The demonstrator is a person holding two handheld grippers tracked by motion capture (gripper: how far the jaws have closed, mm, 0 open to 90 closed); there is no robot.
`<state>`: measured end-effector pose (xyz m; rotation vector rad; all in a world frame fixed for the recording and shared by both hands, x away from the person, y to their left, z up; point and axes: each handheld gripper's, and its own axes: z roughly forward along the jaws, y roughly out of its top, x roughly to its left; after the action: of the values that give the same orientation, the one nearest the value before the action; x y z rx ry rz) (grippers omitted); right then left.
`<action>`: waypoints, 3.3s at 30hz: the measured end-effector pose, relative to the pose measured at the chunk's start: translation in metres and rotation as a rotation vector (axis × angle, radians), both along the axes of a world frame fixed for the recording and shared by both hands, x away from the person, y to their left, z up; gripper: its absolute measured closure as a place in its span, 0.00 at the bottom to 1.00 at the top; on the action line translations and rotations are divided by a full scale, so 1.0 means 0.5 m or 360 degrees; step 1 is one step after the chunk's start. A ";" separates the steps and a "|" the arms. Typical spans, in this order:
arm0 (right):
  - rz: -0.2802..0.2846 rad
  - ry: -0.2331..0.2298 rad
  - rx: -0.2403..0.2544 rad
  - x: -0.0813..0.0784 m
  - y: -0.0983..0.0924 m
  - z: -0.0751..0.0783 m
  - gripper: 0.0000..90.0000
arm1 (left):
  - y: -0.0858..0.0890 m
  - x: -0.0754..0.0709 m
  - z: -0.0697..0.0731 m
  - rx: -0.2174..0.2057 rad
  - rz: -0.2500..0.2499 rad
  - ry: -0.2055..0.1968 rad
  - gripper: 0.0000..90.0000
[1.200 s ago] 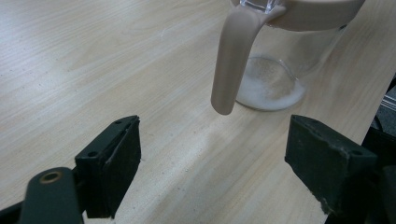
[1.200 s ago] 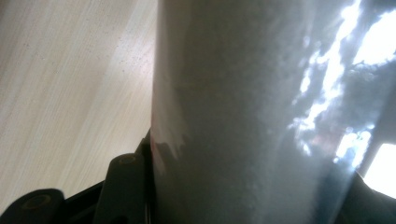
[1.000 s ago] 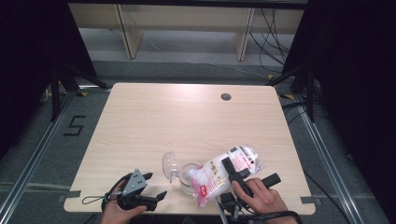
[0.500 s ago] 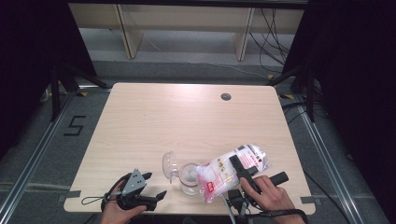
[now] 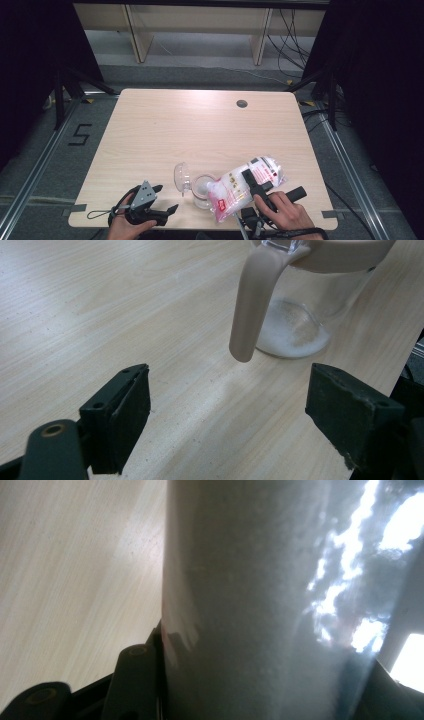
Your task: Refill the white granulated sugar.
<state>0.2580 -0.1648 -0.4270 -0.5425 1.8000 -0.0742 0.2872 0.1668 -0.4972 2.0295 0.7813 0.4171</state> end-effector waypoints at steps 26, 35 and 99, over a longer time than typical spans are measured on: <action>0.0022 0.0018 -0.0060 0.007 0.011 0.000 0.58 | -0.002 0.000 0.000 0.0022 -0.0025 -0.0017 0.20; -0.0012 0.0004 -0.0060 0.013 0.004 0.000 0.59 | -0.006 -0.004 -0.001 -0.0009 -0.0002 0.0014 0.20; 0.0000 0.0019 -0.0021 0.010 0.000 0.013 0.61 | -0.003 -0.002 0.001 0.0039 -0.0032 -0.0018 0.20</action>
<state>0.2628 -0.1645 -0.4205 -0.5534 1.8123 -0.0835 0.2862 0.1653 -0.4965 2.0543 0.7519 0.4281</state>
